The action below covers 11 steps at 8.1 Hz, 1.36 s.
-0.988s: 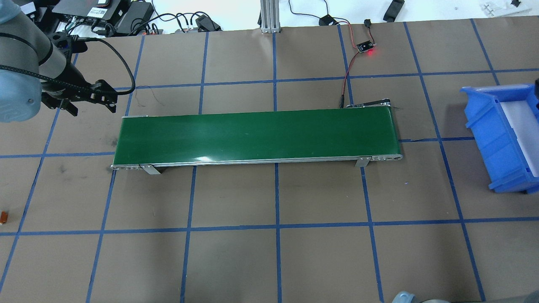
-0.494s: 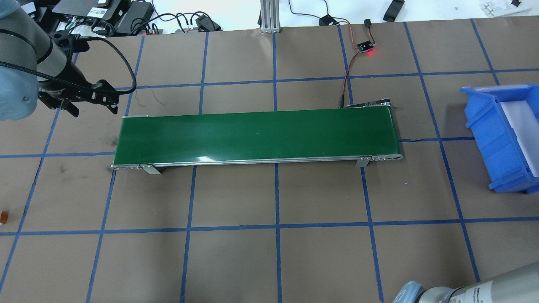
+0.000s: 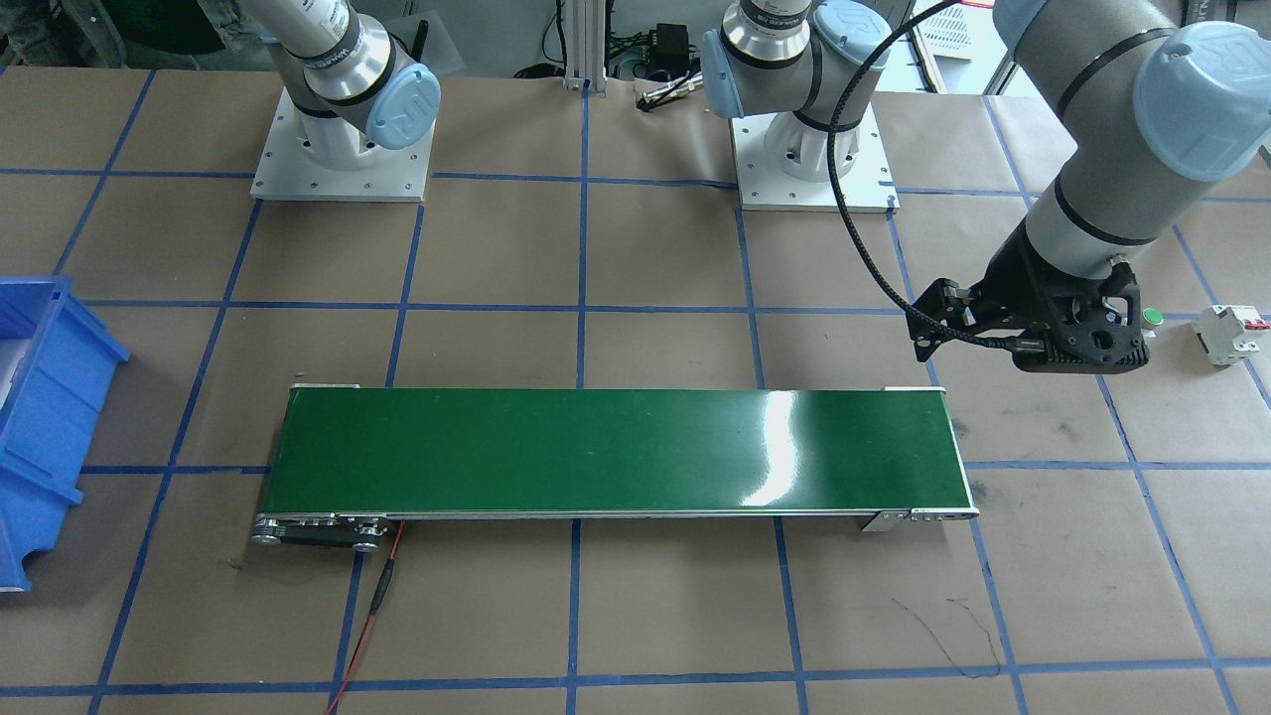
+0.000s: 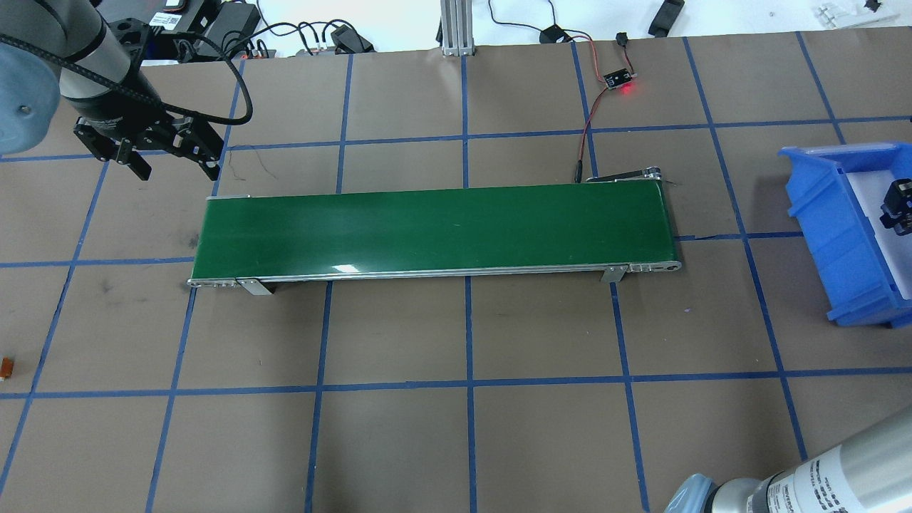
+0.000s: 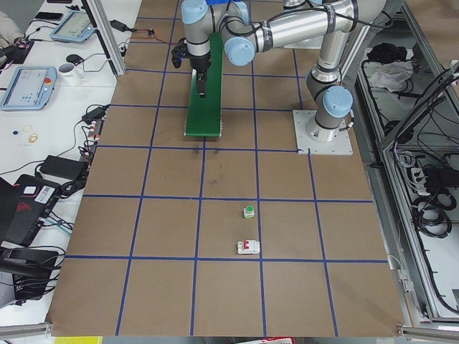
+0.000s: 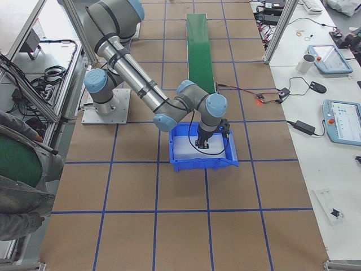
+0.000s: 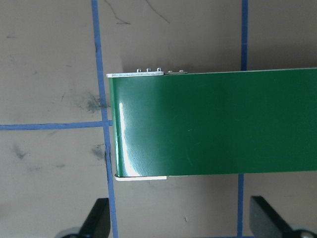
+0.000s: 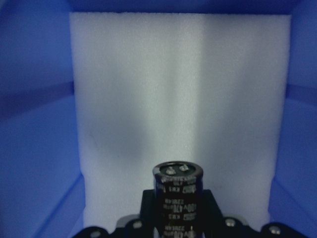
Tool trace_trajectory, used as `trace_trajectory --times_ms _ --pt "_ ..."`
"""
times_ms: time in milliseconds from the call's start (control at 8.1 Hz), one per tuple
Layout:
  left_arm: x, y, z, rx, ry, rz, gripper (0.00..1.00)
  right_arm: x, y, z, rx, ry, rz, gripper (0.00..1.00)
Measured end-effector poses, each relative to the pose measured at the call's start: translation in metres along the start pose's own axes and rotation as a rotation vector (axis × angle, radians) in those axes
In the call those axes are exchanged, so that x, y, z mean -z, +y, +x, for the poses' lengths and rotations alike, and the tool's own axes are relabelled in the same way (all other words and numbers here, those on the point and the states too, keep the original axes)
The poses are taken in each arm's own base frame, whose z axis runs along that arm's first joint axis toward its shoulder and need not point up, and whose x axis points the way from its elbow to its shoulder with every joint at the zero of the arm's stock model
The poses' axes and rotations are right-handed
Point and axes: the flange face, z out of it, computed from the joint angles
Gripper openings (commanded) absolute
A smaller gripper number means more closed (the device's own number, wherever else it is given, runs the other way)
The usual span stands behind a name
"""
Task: Move capacitor from left to right
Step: 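Carry the capacitor with the right gripper over the blue bin, then open the right gripper to drop the capacitor onto the white foam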
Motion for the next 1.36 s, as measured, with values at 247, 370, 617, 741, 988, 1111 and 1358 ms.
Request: trace_trajectory --times_ms 247,370,617,741,988,1111,1358 --pt "0.008 -0.003 0.016 -0.031 0.002 0.001 1.0 -0.027 -0.011 0.004 0.002 -0.033 0.022 0.15" --pt "0.008 -0.004 0.025 -0.046 0.007 0.001 1.0 -0.034 -0.013 0.004 0.001 -0.046 0.025 0.38" --pt "0.009 -0.003 0.04 -0.075 0.009 0.002 1.0 -0.039 -0.018 0.0 0.0 -0.097 0.066 0.68" --pt "0.009 -0.003 0.044 -0.083 0.008 0.003 1.0 -0.037 -0.02 -0.002 0.001 -0.111 0.084 0.81" --pt "0.01 -0.002 0.048 -0.092 0.008 0.005 1.0 -0.028 -0.019 -0.002 -0.001 -0.105 0.104 0.94" --pt "0.011 -0.001 0.049 -0.093 0.008 0.006 1.0 -0.02 -0.016 -0.001 -0.006 -0.092 0.11 0.94" --pt "0.011 -0.001 0.049 -0.093 0.009 0.007 1.0 0.008 -0.006 0.003 -0.023 -0.053 0.137 0.98"
